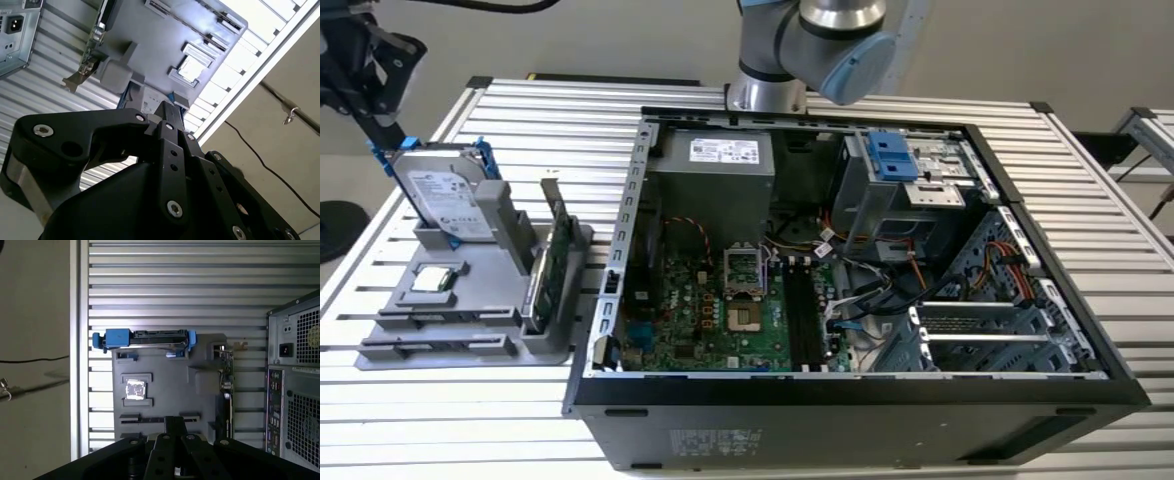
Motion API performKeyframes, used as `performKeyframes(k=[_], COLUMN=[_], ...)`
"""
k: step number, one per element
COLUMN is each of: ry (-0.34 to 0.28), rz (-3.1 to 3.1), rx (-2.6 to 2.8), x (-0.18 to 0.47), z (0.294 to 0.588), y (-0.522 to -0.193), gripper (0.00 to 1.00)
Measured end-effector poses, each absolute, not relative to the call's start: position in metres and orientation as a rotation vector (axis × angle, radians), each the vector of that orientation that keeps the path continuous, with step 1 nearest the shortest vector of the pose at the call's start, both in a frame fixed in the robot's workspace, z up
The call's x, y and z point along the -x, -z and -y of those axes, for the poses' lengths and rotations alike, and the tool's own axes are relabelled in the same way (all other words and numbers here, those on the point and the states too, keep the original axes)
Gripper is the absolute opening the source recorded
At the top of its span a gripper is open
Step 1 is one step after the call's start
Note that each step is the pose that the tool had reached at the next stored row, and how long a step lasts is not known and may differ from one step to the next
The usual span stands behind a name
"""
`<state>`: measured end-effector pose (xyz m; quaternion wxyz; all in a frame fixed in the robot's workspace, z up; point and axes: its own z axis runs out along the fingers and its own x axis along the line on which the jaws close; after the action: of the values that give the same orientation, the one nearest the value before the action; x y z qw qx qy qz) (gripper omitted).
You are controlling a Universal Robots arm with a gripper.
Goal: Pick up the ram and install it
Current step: 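Reach for the ram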
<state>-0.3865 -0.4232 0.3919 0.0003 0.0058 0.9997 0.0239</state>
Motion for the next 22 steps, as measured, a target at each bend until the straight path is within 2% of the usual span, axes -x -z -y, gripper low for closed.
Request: performKeyframes(k=[22], ry=[-0.075], rz=[-3.14], rx=[-0.018], x=[0.386], z=[0.445], y=[-0.392], gripper=[0.0])
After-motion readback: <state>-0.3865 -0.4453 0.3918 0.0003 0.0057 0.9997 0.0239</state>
